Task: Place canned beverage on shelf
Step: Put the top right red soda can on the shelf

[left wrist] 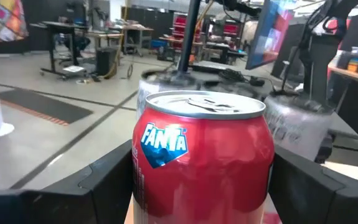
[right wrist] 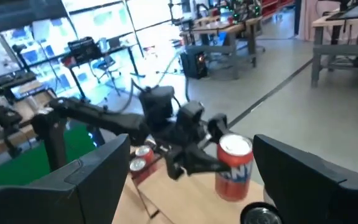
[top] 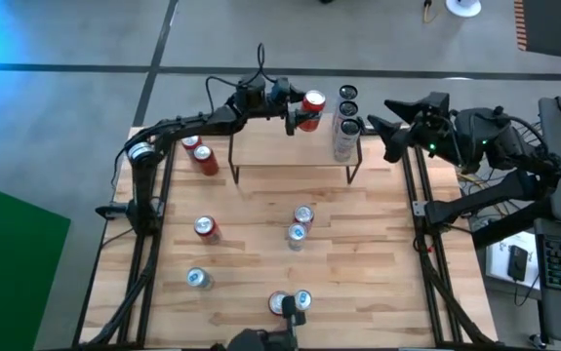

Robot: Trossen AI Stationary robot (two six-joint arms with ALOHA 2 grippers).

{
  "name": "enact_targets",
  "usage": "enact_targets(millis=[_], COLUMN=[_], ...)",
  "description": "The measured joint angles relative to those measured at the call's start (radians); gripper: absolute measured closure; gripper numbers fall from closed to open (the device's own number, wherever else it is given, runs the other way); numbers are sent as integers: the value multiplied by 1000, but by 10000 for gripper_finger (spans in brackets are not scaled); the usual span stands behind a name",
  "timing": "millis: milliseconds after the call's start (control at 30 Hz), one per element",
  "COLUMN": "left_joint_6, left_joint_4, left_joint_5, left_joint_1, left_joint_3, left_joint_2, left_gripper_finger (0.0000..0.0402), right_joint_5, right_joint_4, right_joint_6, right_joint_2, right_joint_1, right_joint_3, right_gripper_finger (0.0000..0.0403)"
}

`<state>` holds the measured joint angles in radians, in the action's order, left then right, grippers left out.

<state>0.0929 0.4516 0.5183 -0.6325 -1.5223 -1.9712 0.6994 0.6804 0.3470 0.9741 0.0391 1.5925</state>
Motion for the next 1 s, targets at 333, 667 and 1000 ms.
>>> enact_targets(millis=[333,667,1000], left_joint_6=[-82,-93,-55], left_joint_4=[104,166,161], left_joint_5=[83,75,71], left_joint_1=[-7,-34,-44], left_joint_3=[-1,-1,-1], left_joint_2=[-93,-119,-119], left_gripper_finger=[113,113,89], right_joint_5=[71,71,79], right_joint_4=[-24,-23,-27], right_joint_6=[66,114,175], right_joint_2=[25,86,142], right_joint_1=[0,0,0], right_joint_3=[0,0,0], right_gripper_finger=[78,78,78])
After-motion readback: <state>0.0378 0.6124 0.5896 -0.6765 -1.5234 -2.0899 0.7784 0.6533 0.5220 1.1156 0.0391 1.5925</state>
